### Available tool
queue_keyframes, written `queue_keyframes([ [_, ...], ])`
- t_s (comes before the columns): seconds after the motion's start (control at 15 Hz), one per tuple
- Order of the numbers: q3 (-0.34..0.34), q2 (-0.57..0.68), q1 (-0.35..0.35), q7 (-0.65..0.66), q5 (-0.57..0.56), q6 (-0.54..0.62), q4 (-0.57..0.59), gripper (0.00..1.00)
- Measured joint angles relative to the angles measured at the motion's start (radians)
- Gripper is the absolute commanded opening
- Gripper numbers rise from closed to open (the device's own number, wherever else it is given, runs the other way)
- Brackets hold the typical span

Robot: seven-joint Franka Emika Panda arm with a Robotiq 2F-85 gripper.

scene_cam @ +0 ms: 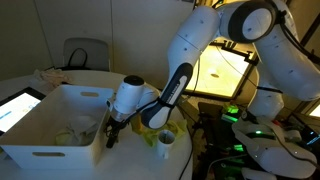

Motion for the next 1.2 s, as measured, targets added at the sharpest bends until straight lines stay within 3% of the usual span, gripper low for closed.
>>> queue_keyframes([
  [0.53,-0.128,0.004,0.140,-0.030,0.050,0.000,-0.005,1.00],
  [1.2,-0.130,0.026,0.164,-0.046,0.055,0.012,-0.026,1.00],
])
